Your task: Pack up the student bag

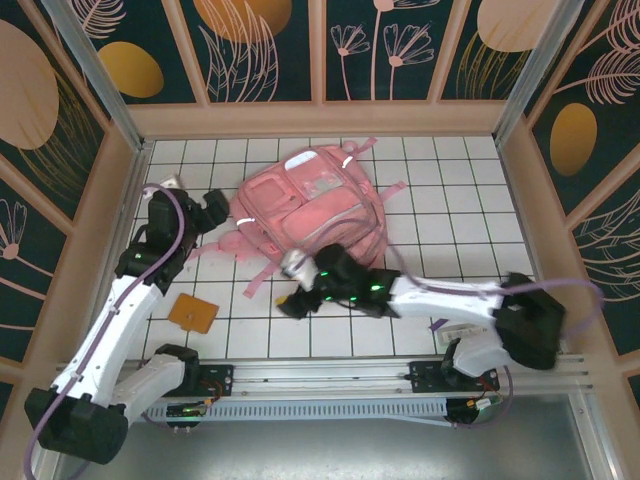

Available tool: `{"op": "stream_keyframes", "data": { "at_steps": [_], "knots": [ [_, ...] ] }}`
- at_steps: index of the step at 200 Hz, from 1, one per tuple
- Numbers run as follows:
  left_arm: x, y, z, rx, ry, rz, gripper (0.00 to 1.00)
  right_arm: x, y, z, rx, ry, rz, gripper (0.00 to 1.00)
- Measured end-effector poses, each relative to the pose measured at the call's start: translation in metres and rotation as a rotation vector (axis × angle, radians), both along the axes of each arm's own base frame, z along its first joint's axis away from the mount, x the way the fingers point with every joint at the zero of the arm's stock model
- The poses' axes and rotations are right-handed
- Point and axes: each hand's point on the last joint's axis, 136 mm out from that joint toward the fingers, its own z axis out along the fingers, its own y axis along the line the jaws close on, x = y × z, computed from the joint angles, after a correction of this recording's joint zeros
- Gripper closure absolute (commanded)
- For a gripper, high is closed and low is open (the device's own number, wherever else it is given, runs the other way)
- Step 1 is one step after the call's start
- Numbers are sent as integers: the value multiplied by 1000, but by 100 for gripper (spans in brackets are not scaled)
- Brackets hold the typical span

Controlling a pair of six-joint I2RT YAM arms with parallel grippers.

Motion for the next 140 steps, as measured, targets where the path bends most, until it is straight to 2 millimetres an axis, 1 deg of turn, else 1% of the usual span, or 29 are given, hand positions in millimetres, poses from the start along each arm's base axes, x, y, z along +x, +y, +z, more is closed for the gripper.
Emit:
{"op": "stream_keyframes", "data": {
  "at_steps": [3, 11, 23, 35, 47, 55, 64, 83, 93, 100, 106, 110, 117, 125, 130, 140],
  "knots": [
    [-2, 9, -8, 8, 23, 36, 1, -5, 10, -7, -15, -10, 36, 19],
    [-6, 25, -27, 22, 81, 98, 1, -12, 31, -20, -32, -35, 100, 19],
    [-15, 54, -67, 35, 197, 198, 1, -21, 60, -40, -42, -54, 182, 19],
    [-29, 82, -103, 21, 302, 299, 1, -22, 84, -54, -33, -70, 226, 19],
    [-45, 104, -128, -6, 375, 390, 1, -17, 108, -65, -15, -88, 250, 19],
    [-53, 116, -139, -21, 404, 439, 1, -13, 123, -70, 1, -105, 261, 19],
    [-57, 122, -145, -37, 421, 470, 1, -8, 138, -75, 21, -128, 271, 20],
    [-57, 128, -151, -70, 430, 498, 1, 0, 161, -87, 46, -171, 287, 21],
    [-58, 130, -155, -90, 441, 511, 1, 3, 171, -94, 48, -183, 292, 24],
    [-59, 132, -159, -104, 452, 522, 1, 5, 178, -100, 49, -191, 300, 31],
    [-60, 134, -163, -110, 463, 532, 1, 6, 182, -103, 51, -195, 306, 40],
    [-61, 135, -166, -113, 470, 537, 1, 6, 185, -106, 50, -201, 314, 45],
    [-65, 136, -170, -117, 484, 545, 1, 7, 189, -112, 46, -205, 320, 56],
    [-67, 137, -173, -119, 494, 550, 1, 6, 190, -116, 49, -199, 332, 67],
    [-69, 136, -175, -120, 499, 550, 1, 4, 191, -115, 53, -203, 344, 72],
    [-70, 135, -177, -122, 505, 548, 1, 4, 190, -117, 50, -205, 342, 85]
  ]
}}
